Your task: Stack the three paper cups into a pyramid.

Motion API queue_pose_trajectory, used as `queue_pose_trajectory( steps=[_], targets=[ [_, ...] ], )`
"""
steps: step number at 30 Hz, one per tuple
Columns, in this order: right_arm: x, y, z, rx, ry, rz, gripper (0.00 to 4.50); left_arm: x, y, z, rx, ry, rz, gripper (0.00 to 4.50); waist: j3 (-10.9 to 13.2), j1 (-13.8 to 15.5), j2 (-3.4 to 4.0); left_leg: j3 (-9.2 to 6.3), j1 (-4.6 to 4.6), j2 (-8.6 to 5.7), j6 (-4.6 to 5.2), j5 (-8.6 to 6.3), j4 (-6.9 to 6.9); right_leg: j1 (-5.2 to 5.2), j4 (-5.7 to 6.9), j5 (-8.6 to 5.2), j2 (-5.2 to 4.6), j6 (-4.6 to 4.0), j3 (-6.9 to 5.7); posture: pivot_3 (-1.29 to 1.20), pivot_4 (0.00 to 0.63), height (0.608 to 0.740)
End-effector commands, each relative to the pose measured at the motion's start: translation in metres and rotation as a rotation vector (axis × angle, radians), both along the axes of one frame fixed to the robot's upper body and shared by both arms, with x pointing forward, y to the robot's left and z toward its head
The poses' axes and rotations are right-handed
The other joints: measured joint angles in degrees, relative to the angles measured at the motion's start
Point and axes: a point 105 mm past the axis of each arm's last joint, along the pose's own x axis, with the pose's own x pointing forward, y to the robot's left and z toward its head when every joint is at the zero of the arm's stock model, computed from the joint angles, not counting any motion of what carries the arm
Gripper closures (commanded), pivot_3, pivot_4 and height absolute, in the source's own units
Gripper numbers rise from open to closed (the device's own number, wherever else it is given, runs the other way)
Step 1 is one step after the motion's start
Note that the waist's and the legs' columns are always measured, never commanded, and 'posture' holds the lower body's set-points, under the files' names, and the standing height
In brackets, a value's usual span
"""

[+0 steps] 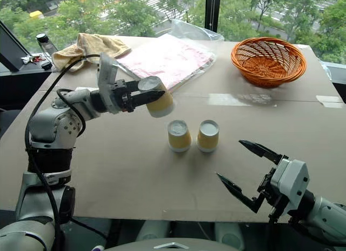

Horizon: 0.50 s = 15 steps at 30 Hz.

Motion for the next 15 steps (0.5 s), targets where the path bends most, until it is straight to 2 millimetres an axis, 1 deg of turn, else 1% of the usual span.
queue_pose_trajectory(
  steps=[1, 3, 6, 8, 15],
  targets=[
    [-0.006, -0.004, 0.004, -0.016, -0.041, -0.039, 0.0, -0.018, -0.032, 0.008, 0.039, 0.005, -0.156, 2.04, 0.01, -0.4, 0.05, 0.02, 0.03, 0.0, 0.0, 0.0, -0.02, 0.0, 0.0, -0.01, 0.01, 0.01, 0.02, 0.0, 0.15, 0.74],
    [-0.011, -0.008, 0.0, -0.028, -0.025, -0.068, 0.0, -0.021, -0.046, 0.01, 0.058, 0.003, -0.203, 2.04, 0.03, -0.49, 0.08, 0.04, 0.05, 0.03, 0.0, 0.0, -0.02, -0.01, 0.01, -0.02, 0.06, 0.03, 0.07, 0.0, 0.15, 0.74],
    [-0.015, -0.011, -0.005, -0.034, -0.016, -0.098, 0.0, -0.023, -0.056, 0.011, 0.077, -0.017, -0.251, 2.04, 0.04, -0.34, 0.1, 0.03, 0.05, 0.03, 0.0, 0.0, -0.03, -0.02, 0.02, -0.07, 0.07, 0.1, 0.07, 0.0, 0.15, 0.74],
    [-0.019, -0.015, -0.007, -0.031, -0.009, -0.124, 0.0, -0.024, -0.063, 0.007, 0.1, -0.035, -0.279, 2.04, 0.04, -0.15, 0.1, 0.04, 0.04, 0.03, 0.0, 0.0, -0.02, -0.02, 0.01, -0.08, 0.07, 0.11, 0.07, 0.0, 0.15, 0.74],
    [-0.026, -0.02, -0.014, -0.03, 0.001, -0.168, 0.0, -0.023, -0.07, -0.006, 0.159, -0.064, -0.309, 2.04, 0.05, 0.04, 0.11, 0.04, 0.02, 0.03, 0.0, 0.0, -0.01, -0.02, -0.01, -0.14, 0.06, 0.02, 0.08, 0.0, 0.15, 0.74]
  ],
)
